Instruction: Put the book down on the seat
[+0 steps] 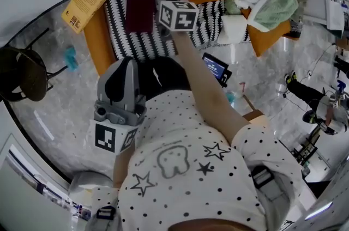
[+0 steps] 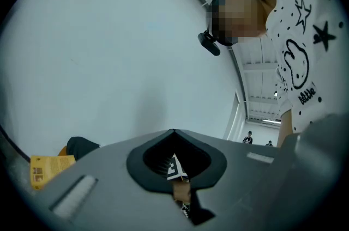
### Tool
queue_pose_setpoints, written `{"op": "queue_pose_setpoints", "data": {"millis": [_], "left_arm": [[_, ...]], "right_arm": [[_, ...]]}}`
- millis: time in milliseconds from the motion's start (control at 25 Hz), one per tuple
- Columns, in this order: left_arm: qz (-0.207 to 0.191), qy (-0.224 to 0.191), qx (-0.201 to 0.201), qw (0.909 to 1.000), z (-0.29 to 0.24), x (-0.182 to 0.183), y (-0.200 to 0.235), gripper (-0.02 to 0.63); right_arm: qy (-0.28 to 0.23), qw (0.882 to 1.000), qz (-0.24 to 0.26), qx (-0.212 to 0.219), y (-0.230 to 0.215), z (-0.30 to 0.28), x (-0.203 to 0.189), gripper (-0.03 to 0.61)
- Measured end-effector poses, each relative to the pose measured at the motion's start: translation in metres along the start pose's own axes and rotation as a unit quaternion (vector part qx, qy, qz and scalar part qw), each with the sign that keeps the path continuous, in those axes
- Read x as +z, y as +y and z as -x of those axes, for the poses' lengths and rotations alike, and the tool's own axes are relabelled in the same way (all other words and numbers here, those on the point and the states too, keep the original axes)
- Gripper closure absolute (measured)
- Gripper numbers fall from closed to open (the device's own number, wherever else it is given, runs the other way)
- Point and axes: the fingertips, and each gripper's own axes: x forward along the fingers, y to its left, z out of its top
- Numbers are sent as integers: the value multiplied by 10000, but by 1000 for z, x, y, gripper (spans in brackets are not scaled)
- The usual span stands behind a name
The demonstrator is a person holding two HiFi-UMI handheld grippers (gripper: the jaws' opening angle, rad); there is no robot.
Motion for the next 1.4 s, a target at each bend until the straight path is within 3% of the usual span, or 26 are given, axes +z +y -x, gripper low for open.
{"op": "queue_pose_setpoints", "data": {"millis": [640,1400], "left_arm": [[-329,-216,-294,9988,7,28,-22,612],[-434,-496,-397,9970,10,42,-26,612]], "right_arm": [[-788,9958,261,390,33,75,55,584],[-1508,9785,937,1048,81,172,92,584]]}}
